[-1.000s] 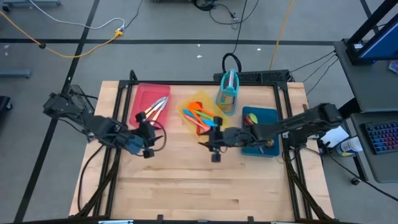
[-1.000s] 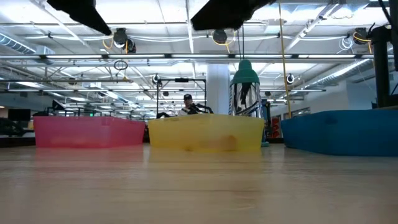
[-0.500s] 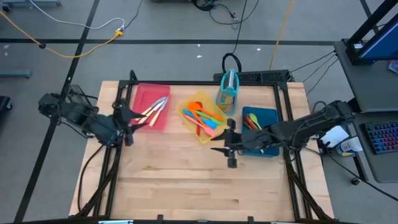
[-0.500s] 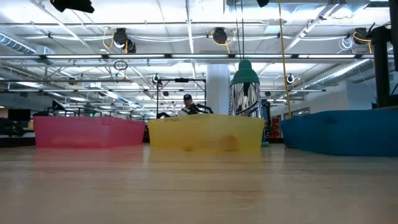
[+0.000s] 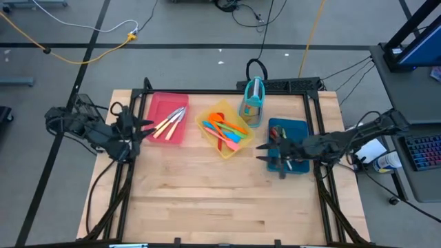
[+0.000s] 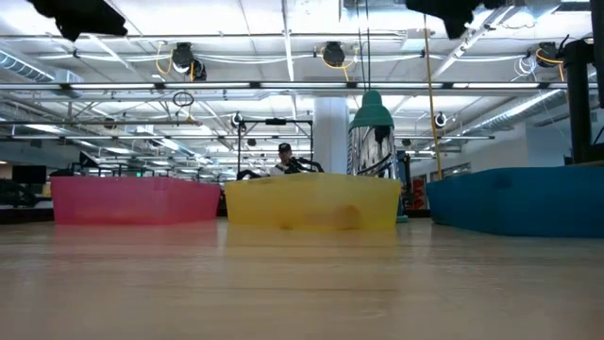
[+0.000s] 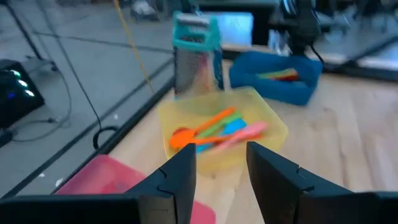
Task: Pick & Place Kitchen Items
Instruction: Return to Home Position
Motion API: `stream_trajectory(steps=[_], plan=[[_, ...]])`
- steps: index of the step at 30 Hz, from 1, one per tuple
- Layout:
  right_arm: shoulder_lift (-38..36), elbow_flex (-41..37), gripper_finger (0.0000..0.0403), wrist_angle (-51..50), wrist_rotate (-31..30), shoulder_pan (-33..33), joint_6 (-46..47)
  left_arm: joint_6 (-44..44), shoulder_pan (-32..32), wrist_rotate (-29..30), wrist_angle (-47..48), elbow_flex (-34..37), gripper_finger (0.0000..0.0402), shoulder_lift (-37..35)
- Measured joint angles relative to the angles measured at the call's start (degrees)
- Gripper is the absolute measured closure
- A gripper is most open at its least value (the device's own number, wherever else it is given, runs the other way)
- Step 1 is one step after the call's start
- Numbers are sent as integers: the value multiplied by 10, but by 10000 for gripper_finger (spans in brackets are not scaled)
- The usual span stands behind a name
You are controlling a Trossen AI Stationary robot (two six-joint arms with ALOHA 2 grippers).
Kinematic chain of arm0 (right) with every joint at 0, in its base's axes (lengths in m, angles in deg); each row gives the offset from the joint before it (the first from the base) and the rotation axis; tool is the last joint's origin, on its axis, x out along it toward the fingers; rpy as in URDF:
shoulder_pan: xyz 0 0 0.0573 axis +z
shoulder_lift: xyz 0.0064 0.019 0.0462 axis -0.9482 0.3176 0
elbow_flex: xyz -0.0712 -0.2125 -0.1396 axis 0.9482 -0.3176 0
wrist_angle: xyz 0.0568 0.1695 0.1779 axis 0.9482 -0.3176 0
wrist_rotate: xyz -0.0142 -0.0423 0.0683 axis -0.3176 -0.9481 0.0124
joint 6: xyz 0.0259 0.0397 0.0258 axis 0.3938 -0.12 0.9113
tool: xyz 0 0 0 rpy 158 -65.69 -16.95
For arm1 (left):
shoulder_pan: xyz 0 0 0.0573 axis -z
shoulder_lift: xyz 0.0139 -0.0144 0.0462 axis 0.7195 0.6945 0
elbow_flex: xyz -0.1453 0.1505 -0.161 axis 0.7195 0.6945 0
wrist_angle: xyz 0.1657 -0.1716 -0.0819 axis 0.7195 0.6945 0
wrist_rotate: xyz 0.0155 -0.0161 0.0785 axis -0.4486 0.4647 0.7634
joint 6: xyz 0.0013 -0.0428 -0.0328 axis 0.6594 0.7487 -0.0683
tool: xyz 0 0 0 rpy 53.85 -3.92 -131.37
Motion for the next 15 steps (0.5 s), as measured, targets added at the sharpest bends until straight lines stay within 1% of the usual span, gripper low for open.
stream_trajectory(steps=[3, 6, 11, 15], plan=[[-64, -66, 254, 37, 0, 0, -8, -22, 0, 25, -77, 66, 256, -33], [-120, -122, 253, 68, 0, 0, -16, -67, 0, 25, -142, 114, 256, -60], [-204, -182, 250, 77, 0, 0, -20, -86, 0, 28, -179, 135, 256, -95], [-255, -221, 253, 77, 0, -5, -30, -135, 0, 26, -225, 166, 256, -103]])
